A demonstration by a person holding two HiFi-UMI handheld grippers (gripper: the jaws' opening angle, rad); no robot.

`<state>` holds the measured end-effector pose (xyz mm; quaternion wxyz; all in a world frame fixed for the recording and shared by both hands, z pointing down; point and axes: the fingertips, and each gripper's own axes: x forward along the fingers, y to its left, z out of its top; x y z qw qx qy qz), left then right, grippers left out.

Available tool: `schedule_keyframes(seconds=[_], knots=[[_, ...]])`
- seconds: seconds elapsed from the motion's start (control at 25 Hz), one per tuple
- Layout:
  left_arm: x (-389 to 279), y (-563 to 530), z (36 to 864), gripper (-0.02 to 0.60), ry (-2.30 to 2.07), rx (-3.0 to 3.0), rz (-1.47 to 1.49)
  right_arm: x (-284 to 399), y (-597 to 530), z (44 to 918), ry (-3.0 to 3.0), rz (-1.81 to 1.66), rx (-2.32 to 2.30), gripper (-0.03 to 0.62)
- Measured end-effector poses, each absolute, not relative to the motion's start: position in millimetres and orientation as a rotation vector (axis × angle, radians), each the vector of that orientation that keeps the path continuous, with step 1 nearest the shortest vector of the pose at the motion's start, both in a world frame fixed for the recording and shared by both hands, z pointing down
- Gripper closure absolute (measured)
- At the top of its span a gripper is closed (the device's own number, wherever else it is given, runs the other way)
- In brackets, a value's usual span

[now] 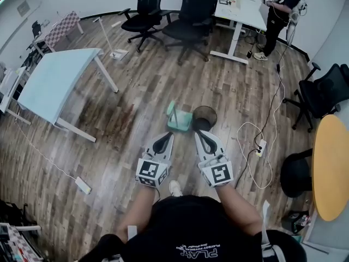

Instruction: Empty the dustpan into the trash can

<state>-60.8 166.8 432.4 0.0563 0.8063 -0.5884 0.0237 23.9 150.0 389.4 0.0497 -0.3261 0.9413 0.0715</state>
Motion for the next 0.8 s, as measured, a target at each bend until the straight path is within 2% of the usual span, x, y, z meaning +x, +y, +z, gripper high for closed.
schedule_keyframes(seconds=[0.2, 0.8], knots=[[-84, 150, 432, 0.555, -1.738, 2.485, 0.073, 9, 128, 376, 2.802, 0.233, -1.096, 0.571], [-96, 64, 458, 0.555, -1.695, 2.464, 0.132, 33, 20, 408, 2.859, 0.203, -1.246, 0.571]])
